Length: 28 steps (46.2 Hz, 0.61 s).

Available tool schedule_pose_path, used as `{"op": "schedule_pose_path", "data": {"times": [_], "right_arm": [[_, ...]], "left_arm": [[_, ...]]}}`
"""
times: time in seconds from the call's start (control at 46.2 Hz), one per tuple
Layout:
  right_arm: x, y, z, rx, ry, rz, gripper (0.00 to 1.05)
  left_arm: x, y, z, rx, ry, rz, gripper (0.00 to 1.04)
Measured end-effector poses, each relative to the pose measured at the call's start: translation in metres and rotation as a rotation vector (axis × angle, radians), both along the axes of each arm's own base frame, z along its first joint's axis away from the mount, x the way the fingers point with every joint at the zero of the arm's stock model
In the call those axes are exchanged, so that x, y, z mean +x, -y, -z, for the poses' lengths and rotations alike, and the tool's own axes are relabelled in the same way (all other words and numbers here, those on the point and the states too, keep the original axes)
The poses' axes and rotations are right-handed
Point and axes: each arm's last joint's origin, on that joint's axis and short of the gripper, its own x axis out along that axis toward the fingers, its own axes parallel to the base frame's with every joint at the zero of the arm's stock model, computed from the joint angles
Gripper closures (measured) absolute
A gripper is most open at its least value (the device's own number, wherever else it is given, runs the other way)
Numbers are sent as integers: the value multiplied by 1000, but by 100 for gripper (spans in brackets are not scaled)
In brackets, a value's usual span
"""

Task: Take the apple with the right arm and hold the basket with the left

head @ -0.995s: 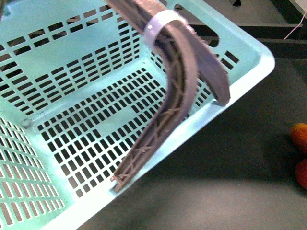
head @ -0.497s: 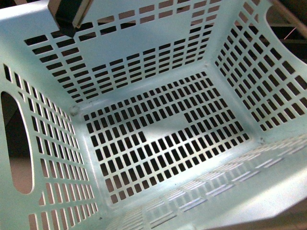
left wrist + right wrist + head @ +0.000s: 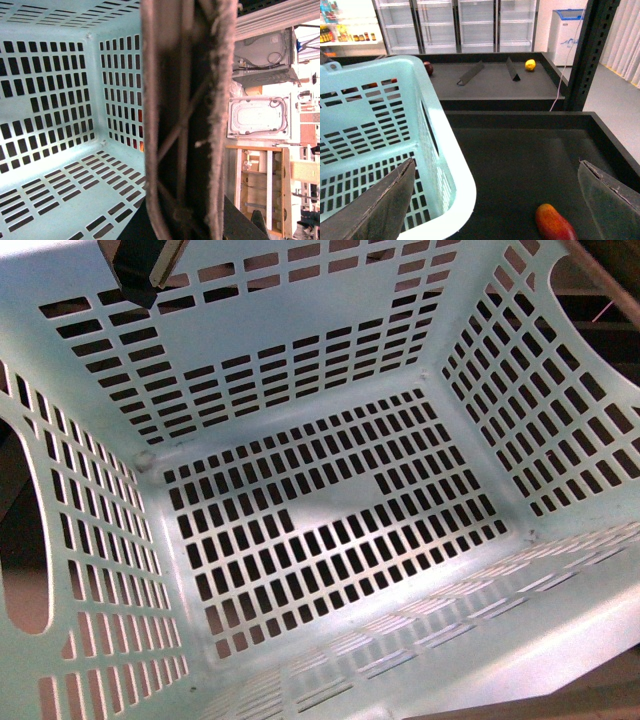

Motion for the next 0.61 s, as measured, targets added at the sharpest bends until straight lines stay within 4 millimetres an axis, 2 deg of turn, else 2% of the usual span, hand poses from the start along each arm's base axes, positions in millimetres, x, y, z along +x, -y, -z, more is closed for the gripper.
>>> {"op": "schedule_pose_path", "data": {"times": [0.043, 0.087, 0.151, 0.216, 0.368, 0.454, 0.541, 0.606], "right_arm": [[0, 0, 1, 12, -25, 10, 9], [0, 0, 0, 73, -126, 93, 9], [2, 2, 0, 163, -384, 312, 9], [3, 7, 2, 230, -516, 482, 9], [4, 22, -2, 407, -476, 586, 9], [7, 35, 1, 418, -479, 616, 9], [13, 56, 20, 351, -550, 635, 9], [18, 72, 41, 287, -626, 654, 9]], "left_arm": [[0, 0, 0, -1, -1, 2, 99], [0, 0, 0, -1, -1, 2, 99], [0, 0, 0, -1, -2, 0, 99], [0, 0, -1, -1, 2, -1, 99], [1, 0, -1, 2, 2, -3, 99], [0, 0, -1, 3, 4, 1, 99], [0, 0, -1, 0, 1, 3, 99], [0, 0, -1, 1, 2, 1, 99]]}}
